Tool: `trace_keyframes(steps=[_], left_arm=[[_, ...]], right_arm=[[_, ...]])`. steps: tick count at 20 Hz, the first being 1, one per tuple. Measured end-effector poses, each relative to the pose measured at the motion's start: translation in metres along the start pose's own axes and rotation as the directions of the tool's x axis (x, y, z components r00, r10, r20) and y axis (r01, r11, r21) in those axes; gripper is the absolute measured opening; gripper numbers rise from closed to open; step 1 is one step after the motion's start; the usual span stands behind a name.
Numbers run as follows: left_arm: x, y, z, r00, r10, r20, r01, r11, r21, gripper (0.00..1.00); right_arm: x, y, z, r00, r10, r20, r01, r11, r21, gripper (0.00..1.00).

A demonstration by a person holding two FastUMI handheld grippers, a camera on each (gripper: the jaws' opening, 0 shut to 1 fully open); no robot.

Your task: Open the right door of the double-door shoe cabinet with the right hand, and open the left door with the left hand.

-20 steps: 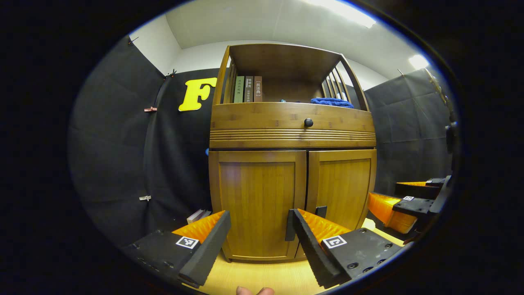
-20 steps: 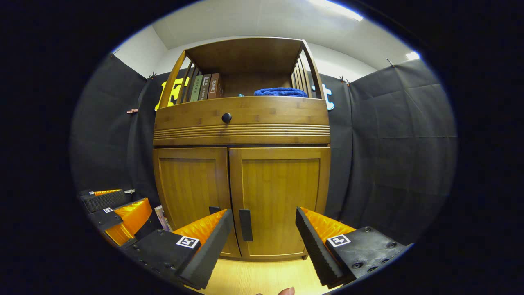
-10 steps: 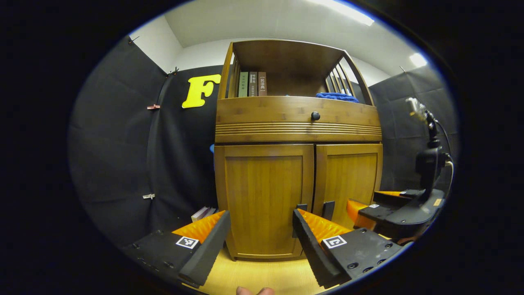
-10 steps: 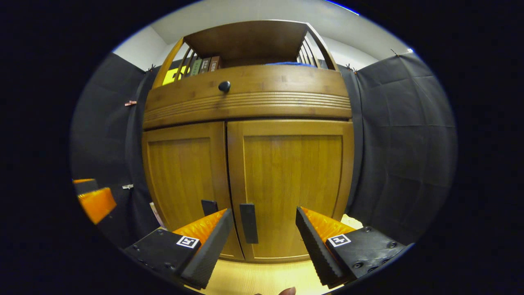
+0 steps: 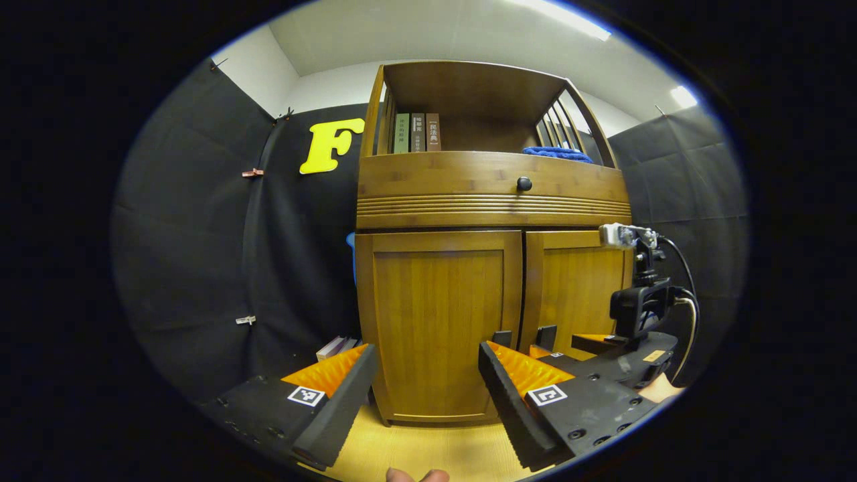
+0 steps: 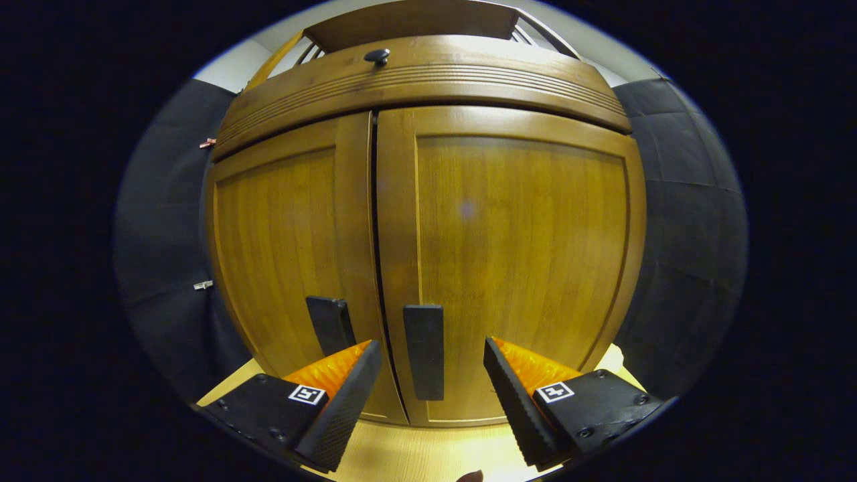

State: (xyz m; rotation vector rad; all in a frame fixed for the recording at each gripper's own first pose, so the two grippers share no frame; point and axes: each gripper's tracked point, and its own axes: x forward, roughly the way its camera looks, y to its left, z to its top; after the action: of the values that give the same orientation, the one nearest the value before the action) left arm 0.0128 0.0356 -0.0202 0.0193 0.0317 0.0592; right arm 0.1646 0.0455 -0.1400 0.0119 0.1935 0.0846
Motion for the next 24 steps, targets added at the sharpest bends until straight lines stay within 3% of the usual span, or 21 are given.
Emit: trace_keyframes(steps=[2, 3, 6, 7, 8, 11, 14, 15, 24], left_arm=[[0.000, 0.003, -0.002, 1.000, 0.006, -0.003, -0.006, 1.000, -0.002, 0.94], [0.001, 0.004, -0.002, 1.000, 0.009, -0.006, -0.009, 1.000, -0.004, 0.94], [0.000, 0.006, -0.004, 1.000, 0.011, -0.014, -0.011, 1.000, -0.011, 0.94], [0.000, 0.006, -0.003, 1.000, 0.011, -0.012, -0.011, 1.000, -0.010, 0.94], [-0.001, 0.006, -0.003, 1.000, 0.011, -0.011, -0.011, 1.000, -0.007, 0.94], [-0.002, 0.006, -0.002, 1.000, 0.015, -0.009, -0.015, 1.000, -0.004, 0.94], [-0.008, 0.008, -0.003, 1.000, 0.022, -0.010, -0.022, 1.000, -0.012, 0.94], [-0.010, 0.009, -0.001, 1.000, 0.025, -0.009, -0.026, 1.000, -0.010, 0.94], [-0.026, 0.005, 0.001, 0.999, 0.041, 0.000, -0.041, 0.999, -0.002, 0.94]], right_arm=[[0.000, 0.002, 0.000, 1.000, -0.012, -0.009, 0.012, 1.000, -0.008, 0.95], [0.003, 0.002, 0.001, 1.000, -0.024, -0.019, 0.024, 1.000, -0.004, 0.80], [0.005, 0.001, 0.001, 0.999, -0.042, -0.032, 0.042, 0.999, 0.015, 0.57], [0.010, 0.003, 0.000, 0.999, -0.039, -0.024, 0.039, 0.999, 0.018, 0.57], [0.013, 0.005, 0.001, 0.999, -0.037, -0.022, 0.038, 0.999, 0.015, 0.49], [0.015, 0.002, -0.001, 0.997, -0.071, -0.032, 0.071, 0.997, -0.001, 0.37], [0.010, 0.001, -0.001, 0.998, -0.052, -0.041, 0.052, 0.999, 0.010, 0.31], [0.008, 0.001, -0.001, 0.998, -0.042, -0.039, 0.042, 0.999, 0.004, 0.25], [-0.059, -0.013, -0.009, 0.998, 0.035, -0.060, -0.034, 0.999, 0.021, 0.24]])
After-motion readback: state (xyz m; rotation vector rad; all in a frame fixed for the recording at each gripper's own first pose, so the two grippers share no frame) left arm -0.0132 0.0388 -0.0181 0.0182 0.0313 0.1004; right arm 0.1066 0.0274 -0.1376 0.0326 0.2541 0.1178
